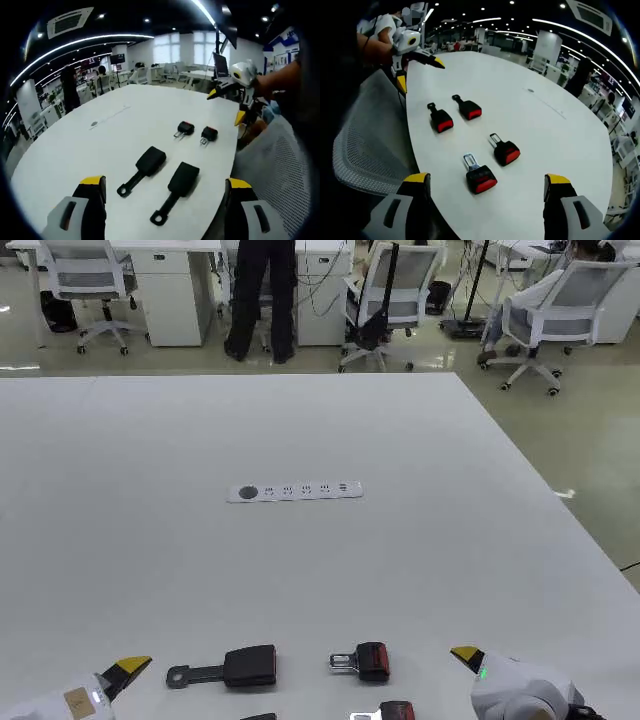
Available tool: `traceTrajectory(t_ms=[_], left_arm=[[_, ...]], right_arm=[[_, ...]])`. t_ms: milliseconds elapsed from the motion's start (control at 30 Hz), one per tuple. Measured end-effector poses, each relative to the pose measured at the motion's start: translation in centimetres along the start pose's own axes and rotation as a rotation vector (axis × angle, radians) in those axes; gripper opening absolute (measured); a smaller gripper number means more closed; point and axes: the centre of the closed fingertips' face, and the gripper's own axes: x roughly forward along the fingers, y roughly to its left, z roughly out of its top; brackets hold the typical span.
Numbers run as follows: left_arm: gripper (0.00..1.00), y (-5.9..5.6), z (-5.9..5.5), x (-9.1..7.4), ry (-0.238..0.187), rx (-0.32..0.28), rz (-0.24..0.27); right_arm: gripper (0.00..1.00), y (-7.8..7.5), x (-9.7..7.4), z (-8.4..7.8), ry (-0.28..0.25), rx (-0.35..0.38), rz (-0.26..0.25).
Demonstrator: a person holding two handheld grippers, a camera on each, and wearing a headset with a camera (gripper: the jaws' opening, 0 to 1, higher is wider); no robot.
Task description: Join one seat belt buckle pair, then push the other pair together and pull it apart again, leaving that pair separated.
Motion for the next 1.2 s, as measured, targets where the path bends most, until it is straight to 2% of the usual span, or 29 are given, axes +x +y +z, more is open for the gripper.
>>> traceTrajectory(t_ms=[433,667,867,1033,1200], left_arm=[[1.00,0.1,-0.6,-0.4,-0.015,-0.021,0.007],[1.00,-1.2,-0.5,-0.4,-0.016,-0.026,-0.003],[1.00,-1.4,-0.4,-0.5,-0.016,-0.026,-0.007],[1.00,-1.9,-0.7,-0.5,-0.014,-0.022,-0.011],[1.00,-2.6,-0.4,-0.7,-0.014,-0.021,-0.014]], right_arm=[[0.94,0.6,-0.1,0.2,0.008,-0.018,0.006],[0.94,1.2,-0.8,-0.3,0.018,-0.014,0.002],[0.95,1.4,-1.0,-1.0,0.027,-0.009,0.000],[0.95,2.0,-0.9,-0.9,0.019,0.003,0.001],[0.95,2.3,-0.8,-0.5,0.016,0.000,0.008]])
